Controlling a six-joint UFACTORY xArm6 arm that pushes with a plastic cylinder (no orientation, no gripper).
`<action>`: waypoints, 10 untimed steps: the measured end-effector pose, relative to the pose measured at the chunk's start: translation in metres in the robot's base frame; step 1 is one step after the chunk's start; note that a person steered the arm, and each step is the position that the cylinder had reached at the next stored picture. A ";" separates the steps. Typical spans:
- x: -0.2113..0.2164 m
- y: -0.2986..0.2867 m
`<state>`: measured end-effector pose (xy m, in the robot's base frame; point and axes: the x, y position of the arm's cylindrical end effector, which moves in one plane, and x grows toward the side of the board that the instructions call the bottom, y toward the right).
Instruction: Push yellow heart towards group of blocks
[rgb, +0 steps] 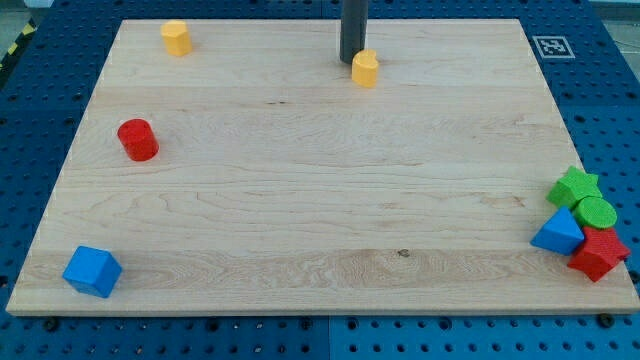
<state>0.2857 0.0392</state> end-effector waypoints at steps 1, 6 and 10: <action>0.010 0.002; 0.038 0.054; 0.119 0.071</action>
<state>0.4044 0.1099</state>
